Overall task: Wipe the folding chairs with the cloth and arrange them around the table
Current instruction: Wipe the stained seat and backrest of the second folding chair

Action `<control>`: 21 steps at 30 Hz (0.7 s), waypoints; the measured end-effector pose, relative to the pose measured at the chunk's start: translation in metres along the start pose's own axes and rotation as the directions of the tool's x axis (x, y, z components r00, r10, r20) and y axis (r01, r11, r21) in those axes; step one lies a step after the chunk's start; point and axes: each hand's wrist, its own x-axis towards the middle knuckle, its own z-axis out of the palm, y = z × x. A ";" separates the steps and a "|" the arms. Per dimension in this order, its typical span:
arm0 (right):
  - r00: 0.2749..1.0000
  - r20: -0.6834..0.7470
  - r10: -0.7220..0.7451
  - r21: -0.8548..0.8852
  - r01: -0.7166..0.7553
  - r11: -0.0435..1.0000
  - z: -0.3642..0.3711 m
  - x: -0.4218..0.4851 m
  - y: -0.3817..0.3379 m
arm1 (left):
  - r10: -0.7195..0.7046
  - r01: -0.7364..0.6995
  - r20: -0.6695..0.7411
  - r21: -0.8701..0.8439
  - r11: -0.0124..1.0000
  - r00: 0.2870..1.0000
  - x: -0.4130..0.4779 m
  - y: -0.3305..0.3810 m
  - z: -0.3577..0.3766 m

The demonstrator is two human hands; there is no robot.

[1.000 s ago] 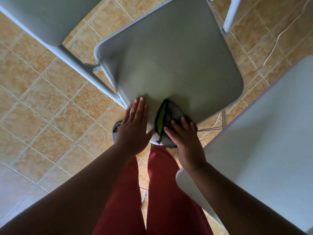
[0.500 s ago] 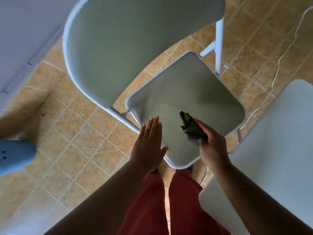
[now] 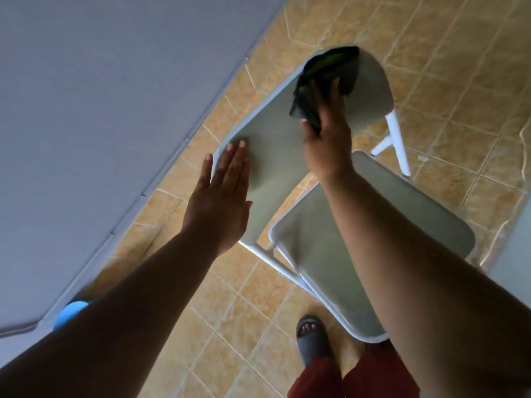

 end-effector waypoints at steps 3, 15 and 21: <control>0.998 0.023 -0.064 -0.086 0.065 0.994 0.041 -0.032 -0.003 | 0.039 -0.039 -0.002 0.018 0.999 0.999 -0.007 -0.008 0.008; 0.933 0.051 0.355 0.329 -0.352 0.876 0.040 -0.178 -0.001 | 0.112 -0.117 -0.120 -0.029 0.993 0.986 -0.012 -0.019 0.021; 0.808 -0.197 0.556 0.572 -0.366 0.734 -0.032 -0.025 0.037 | 0.122 -0.127 -0.120 -0.033 0.991 0.985 -0.013 -0.022 0.019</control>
